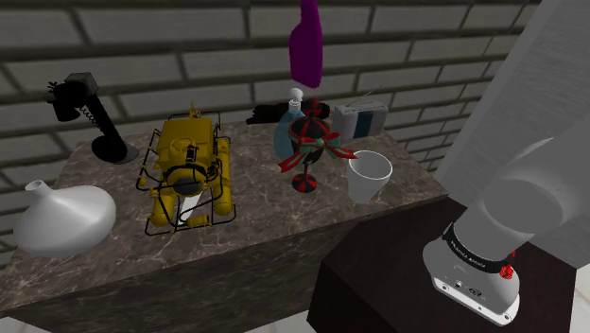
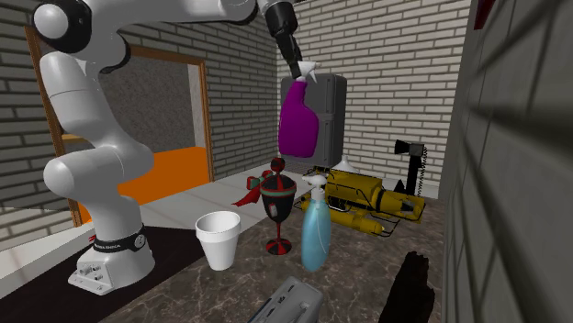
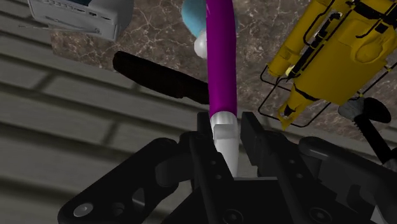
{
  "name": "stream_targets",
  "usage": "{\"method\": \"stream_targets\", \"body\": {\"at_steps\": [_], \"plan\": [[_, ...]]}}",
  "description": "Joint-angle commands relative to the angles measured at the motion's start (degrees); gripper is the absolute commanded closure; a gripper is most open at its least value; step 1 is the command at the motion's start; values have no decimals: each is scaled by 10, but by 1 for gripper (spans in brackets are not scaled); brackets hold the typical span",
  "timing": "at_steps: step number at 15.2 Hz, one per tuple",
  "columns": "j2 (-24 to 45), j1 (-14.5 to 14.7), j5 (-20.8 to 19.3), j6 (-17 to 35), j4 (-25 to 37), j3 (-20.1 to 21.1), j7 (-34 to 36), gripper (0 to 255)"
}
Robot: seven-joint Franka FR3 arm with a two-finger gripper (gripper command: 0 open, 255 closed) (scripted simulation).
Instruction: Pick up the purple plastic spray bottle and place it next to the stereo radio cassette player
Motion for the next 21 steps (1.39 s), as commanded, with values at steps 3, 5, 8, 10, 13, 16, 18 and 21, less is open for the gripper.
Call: {"method": "stream_targets", "body": {"at_steps": [3, 5, 8, 10, 13, 16, 18, 21], "plan": [[-7, -15, 7, 17, -16, -42, -57, 255], [-7, -23, 10, 24, -19, -63, -85, 255], [-3, -35, 13, 34, -19, -93, -126, 255], [3, -43, 16, 40, -16, -113, -153, 255], [17, -56, 20, 47, -5, -141, -194, 255], [36, -69, 25, 52, 12, -167, -234, 255], [52, -78, 29, 55, 27, -185, -260, 255], [80, -92, 38, 56, 56, -209, -300, 255]]}}
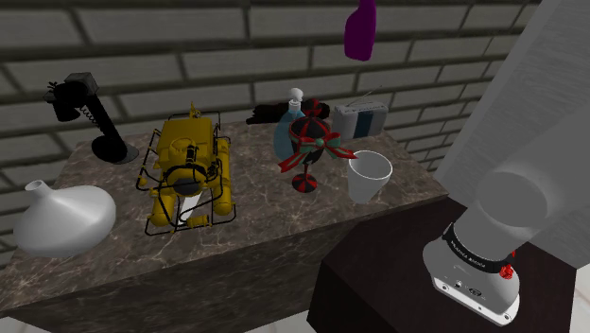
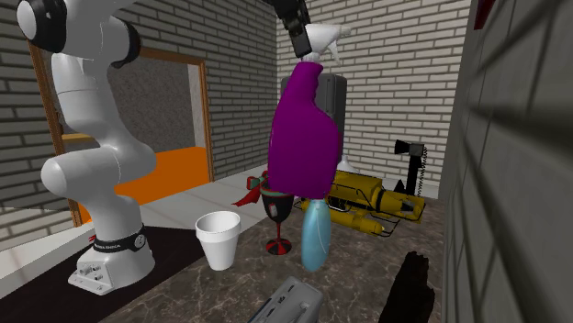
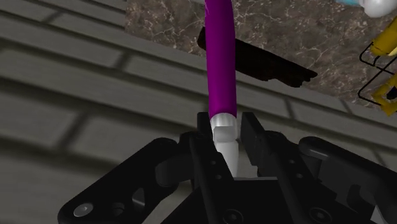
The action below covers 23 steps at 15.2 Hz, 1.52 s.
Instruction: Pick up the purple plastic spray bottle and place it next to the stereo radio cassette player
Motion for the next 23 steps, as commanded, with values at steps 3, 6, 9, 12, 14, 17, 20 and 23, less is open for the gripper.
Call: {"method": "stream_targets", "body": {"at_steps": [3, 6, 9, 12, 14, 17, 20, 23], "plan": [[41, -20, 15, -2, 46, -33, -54, 255], [80, -36, 30, -8, 92, -54, -93, 255], [126, -54, 48, -19, 148, -75, -131, 255], [180, -77, 70, -37, 218, -91, -168, 255], [222, -95, 86, -54, 276, -100, -191, 255], [302, -130, 114, -95, 394, -109, -220, 255], [345, -150, 126, -112, 452, -109, -233, 255], [313, -141, 120, -67, 375, -110, -236, 255]]}}
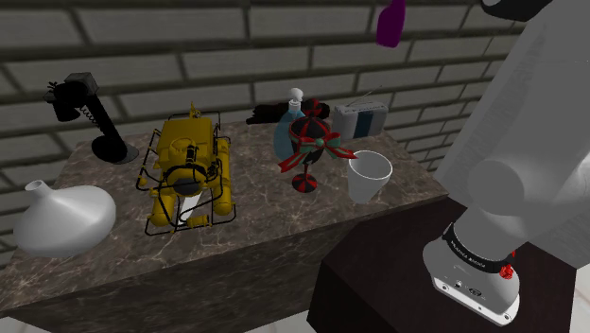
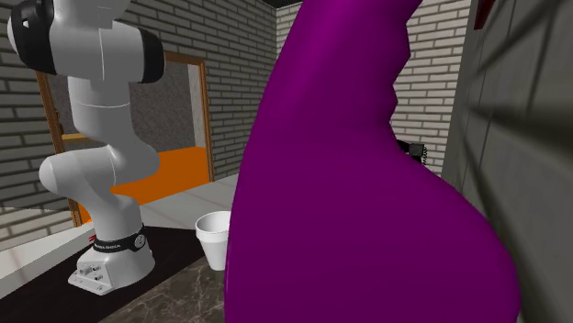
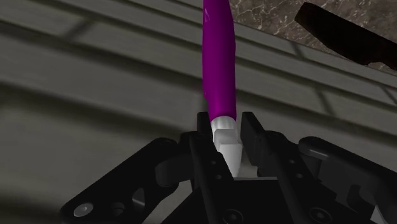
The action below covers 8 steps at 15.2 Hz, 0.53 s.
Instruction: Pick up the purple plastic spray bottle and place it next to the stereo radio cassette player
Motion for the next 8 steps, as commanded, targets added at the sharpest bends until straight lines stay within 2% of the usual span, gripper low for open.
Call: {"method": "stream_targets", "body": {"at_steps": [1, 8], "plan": [[-12, 2, -2, 26, -37, 0, -3, 255], [-52, 12, -8, 103, -154, 0, -8, 255]]}}
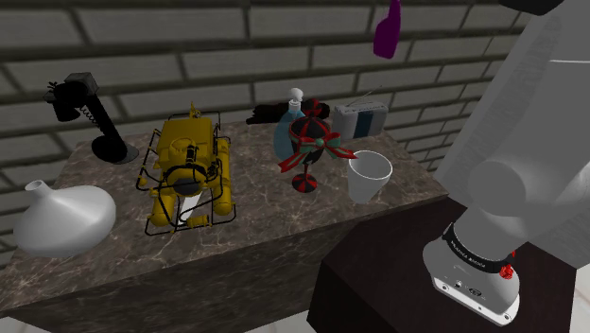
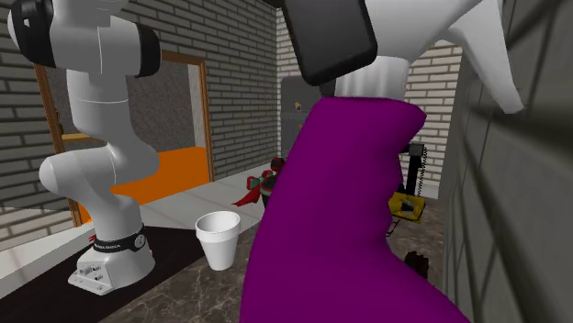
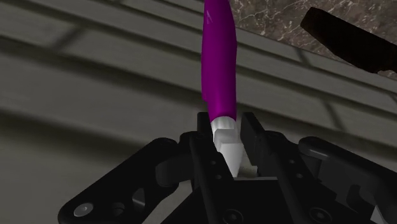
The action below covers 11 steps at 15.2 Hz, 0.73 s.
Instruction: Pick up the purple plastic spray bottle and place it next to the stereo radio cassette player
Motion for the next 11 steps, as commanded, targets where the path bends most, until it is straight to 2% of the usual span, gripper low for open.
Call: {"method": "stream_targets", "body": {"at_steps": [1, 11], "plan": [[-9, 3, -2, 23, -32, 0, -1, 255], [-35, 9, -4, 112, -146, 2, -7, 255]]}}
